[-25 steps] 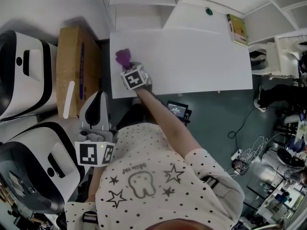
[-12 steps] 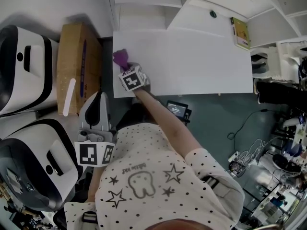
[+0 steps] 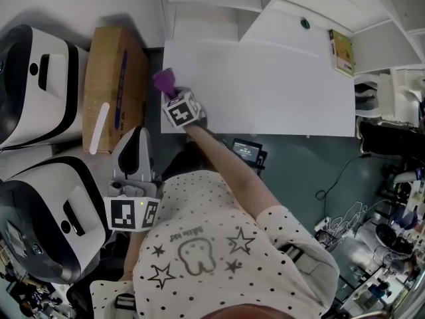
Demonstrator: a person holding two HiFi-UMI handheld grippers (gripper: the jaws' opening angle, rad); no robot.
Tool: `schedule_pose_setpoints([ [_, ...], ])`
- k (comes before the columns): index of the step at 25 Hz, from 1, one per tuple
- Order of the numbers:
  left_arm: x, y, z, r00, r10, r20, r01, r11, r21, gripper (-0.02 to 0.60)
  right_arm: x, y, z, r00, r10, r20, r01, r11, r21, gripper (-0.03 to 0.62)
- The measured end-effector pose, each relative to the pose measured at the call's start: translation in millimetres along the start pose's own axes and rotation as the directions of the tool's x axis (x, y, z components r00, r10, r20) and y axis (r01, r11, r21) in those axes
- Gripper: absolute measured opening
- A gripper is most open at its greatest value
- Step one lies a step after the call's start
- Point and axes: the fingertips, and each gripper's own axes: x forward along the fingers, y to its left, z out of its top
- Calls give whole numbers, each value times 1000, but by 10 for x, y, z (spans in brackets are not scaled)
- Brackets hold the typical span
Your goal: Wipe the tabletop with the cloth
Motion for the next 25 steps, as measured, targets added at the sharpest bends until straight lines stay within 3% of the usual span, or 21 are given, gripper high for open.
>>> schedule_pose_setpoints([
  [8,31,-151,4,1000,20,-2,-20,1000,19,-5,-101,-3,36,994,94,60,-94,996,-13,64],
  [10,82,-233,5,1000,13,-2,-13,999,29,-5,-306,-120,74,992,81,98,-79,996,-30,64],
  [12,167,-375,-2,1000,-14,-1,14,999,36,-5,-545,-328,60,988,54,145,-52,998,-17,64],
  [15,337,-719,-36,995,-101,-5,101,994,29,-5,-956,-805,-169,985,-31,172,13,994,104,64],
  [21,574,-1491,-117,965,-261,0,261,965,-4,-5,-1730,-1626,-885,970,-204,131,166,953,254,64],
  [25,589,-1832,-209,948,-318,-3,318,948,-7,-5,-2112,-1988,-1305,952,-288,99,245,917,316,64],
])
